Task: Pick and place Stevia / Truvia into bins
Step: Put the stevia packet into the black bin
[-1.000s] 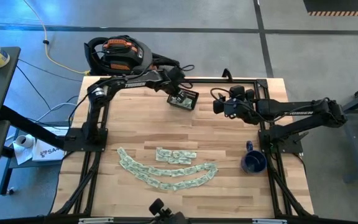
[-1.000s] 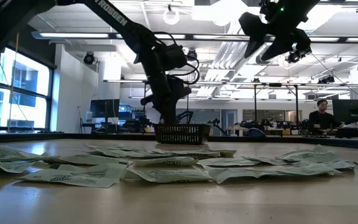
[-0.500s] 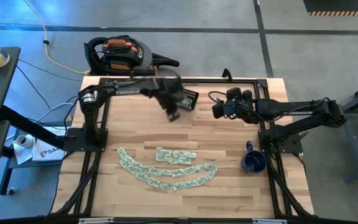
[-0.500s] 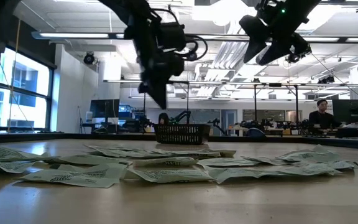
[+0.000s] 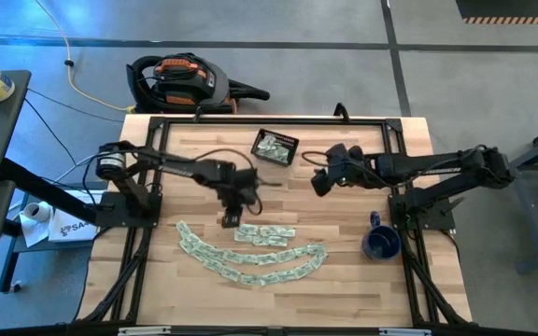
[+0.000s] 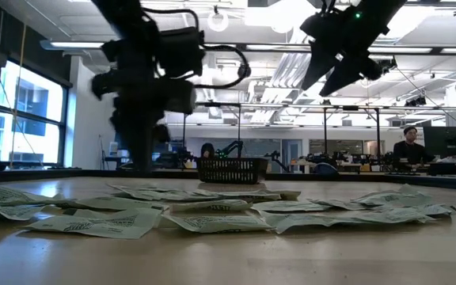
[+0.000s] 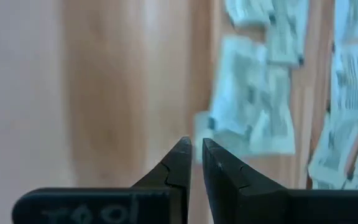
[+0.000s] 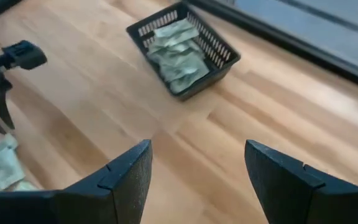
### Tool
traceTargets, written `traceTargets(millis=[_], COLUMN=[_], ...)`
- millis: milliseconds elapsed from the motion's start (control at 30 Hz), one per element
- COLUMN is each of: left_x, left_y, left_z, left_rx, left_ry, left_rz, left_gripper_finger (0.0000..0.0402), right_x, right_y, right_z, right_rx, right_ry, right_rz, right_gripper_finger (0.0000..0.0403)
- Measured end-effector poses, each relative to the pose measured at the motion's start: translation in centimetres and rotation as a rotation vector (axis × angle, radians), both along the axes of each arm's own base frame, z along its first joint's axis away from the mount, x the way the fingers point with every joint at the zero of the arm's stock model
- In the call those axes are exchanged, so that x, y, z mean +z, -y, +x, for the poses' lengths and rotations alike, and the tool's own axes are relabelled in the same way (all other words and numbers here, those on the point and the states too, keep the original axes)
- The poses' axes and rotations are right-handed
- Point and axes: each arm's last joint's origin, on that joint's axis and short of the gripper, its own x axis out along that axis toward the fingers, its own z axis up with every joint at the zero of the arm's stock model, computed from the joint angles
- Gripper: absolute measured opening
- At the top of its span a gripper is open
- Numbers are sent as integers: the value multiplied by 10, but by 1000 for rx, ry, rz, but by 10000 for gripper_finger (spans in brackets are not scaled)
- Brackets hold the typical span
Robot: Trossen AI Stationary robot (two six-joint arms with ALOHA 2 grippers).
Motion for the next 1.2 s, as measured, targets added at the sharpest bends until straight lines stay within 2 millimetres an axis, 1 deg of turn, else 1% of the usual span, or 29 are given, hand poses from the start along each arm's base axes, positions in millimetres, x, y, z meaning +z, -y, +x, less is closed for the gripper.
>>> traceTargets(millis=[100,333,400,533,567,733,800,833,967,1000,1067,1133,1200], left_x=[-7,-16,-18,-25,-27,-31,-31,-31,-31,-29,-22,-14,-5], left_y=[11,34,36,35,34,20,10,3,-26,-30,-37,-39,-42], left_z=[-2,-5,-6,-9,-10,-11,-11,-12,-16,-16,-18,-15,-10], left_rx=[-37,-132,-132,-99,-100,-61,-21,20,257,276,265,222,219], left_ry=[20,53,53,40,41,49,37,27,-31,-31,-21,32,102], left_rz=[0,15,64,236,241,293,307,342,587,591,514,402,343], left_gripper_finger=[76,76,76,76,76,76,76,76,76,76,76,76,76], right_x=[-4,-13,-15,-19,-19,-19,-18,-18,-19,-19,-20,-20,-21], right_y=[-9,-28,-33,-39,-40,-40,-39,-39,-37,-37,-37,-36,-34], right_z=[5,14,16,17,17,17,17,17,15,15,14,13,12], right_rx=[-7,-1,-8,-13,-10,-14,-24,-29,-52,-53,-54,-55,-60], right_ry=[22,50,53,50,50,50,51,52,42,37,24,5,-11], right_rz=[24,64,73,74,72,65,53,46,8,5,1,-5,-6], right_gripper_finger=[245,245,245,245,245,245,245,245,245,245,245,245,245])
